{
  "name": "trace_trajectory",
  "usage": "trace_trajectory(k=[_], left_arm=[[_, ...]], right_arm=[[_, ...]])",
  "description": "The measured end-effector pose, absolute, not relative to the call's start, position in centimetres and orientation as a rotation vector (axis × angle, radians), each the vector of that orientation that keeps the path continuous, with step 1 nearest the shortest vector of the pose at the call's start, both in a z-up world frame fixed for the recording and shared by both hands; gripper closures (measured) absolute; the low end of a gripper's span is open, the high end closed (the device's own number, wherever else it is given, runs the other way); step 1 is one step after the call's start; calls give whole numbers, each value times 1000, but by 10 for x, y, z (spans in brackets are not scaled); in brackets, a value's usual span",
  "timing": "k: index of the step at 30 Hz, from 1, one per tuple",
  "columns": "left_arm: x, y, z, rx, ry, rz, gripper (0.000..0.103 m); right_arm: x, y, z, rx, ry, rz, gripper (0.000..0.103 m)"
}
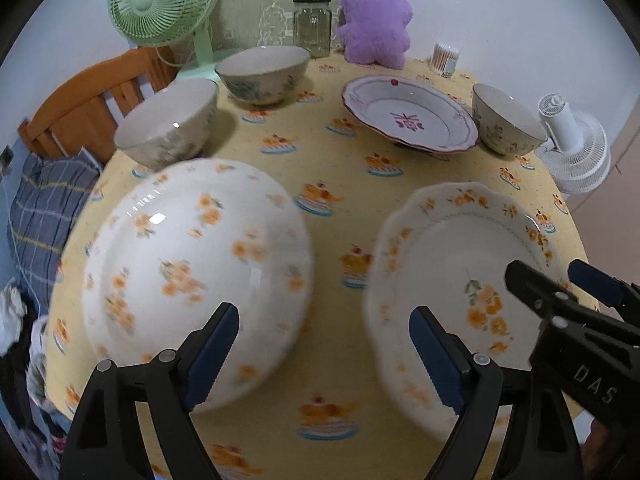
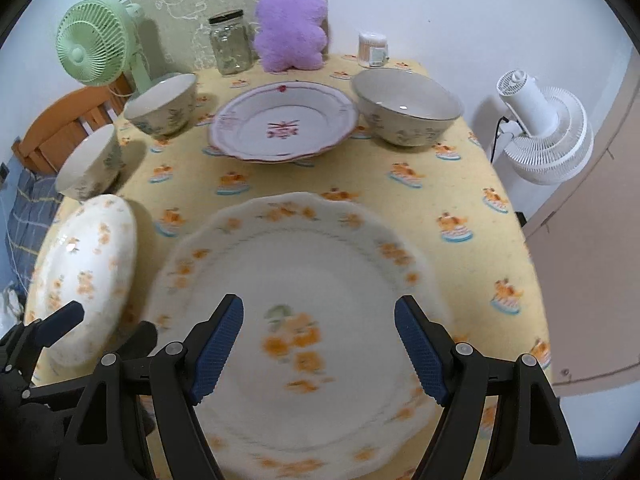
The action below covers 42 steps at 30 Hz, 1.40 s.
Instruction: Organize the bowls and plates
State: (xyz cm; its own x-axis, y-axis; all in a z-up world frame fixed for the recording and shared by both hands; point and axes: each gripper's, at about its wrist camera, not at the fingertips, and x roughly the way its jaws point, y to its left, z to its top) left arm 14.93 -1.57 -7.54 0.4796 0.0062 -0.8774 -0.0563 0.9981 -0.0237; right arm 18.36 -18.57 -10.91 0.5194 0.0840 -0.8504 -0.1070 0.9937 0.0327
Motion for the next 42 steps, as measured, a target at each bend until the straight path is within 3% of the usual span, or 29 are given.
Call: trace_trajectory(k=[20,42], left_arm=[[172,132,-89,7,1077,8,15],[186,152,-117,8,1105,-39,20]], right_arm=[[191,-18,-117,17,1036,96,22],[213,9,-158,32,1146,69,26]])
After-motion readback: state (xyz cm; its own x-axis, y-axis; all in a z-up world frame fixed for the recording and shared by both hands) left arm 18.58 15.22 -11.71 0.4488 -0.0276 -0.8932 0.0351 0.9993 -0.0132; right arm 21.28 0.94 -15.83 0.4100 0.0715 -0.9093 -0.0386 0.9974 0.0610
